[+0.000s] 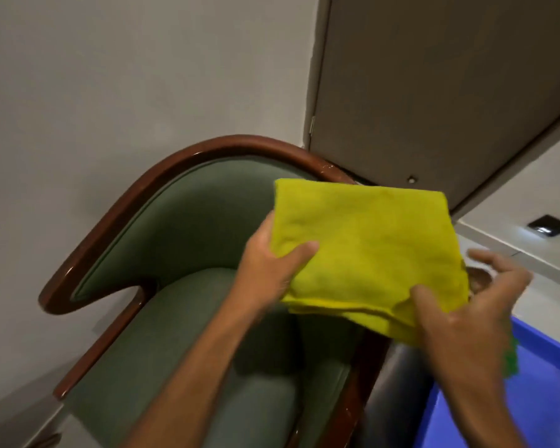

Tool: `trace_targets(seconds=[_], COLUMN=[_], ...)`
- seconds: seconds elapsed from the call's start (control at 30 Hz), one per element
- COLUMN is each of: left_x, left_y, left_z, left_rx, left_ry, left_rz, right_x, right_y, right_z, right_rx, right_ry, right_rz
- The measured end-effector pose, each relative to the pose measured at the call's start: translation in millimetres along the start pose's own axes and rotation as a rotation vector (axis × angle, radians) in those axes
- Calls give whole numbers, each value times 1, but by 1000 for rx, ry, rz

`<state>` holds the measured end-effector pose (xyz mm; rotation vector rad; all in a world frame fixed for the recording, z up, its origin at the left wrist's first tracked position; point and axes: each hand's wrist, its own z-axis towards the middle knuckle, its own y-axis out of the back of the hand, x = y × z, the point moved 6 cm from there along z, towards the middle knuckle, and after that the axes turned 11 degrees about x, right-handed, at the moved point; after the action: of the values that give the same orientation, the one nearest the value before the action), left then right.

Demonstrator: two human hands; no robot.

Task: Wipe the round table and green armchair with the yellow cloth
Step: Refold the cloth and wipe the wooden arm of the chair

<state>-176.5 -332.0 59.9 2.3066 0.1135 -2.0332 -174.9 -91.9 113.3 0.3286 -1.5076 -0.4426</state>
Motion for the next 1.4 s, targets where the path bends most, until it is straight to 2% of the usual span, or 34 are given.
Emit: trace_targets(seconds=[0.07,0.17,0.23,0.37,0.5,0.57,0.77,0.8,0.9,1.0,1.1,1.2,1.4], left_x=[-7,-6,3,33,59,69,74,73,69,66,74,73,74], left_y=[-20,1,34,140,238,258,244,262,272,272,275,278,277], left_z=[29,56,72,104,101,97,97,93,87,86,84,85,88], left_rx=[17,-146,-162,-185,-262,-240,-159,-167,-138,-180,-174,-166,-124], left_ry=[-40,-171,-221,-87,141,181,79,78,-1,-66,-71,-69,0], left_rz=[287,892,1193,1500,1482,1476,1457,1443,1419,1383,1346,1389,1456], right_x=[-9,-29,-42,-47,-30,-15,31,44,70,73,63,37,-9], right_y=[6,-41,-75,-105,-133,-156,-241,-274,-333,-384,-397,-363,-245], right_z=[26,52,64,95,134,155,196,197,190,157,133,138,123], right_rx=[-10,248,392,365,358,361,370,408,457,557,589,638,627], right_ry=[21,67,80,164,301,377,623,671,793,1031,1204,1124,661], right_rz=[-289,-681,-741,-837,-948,-981,-1072,-1071,-1113,-1103,-1118,-1192,-1138])
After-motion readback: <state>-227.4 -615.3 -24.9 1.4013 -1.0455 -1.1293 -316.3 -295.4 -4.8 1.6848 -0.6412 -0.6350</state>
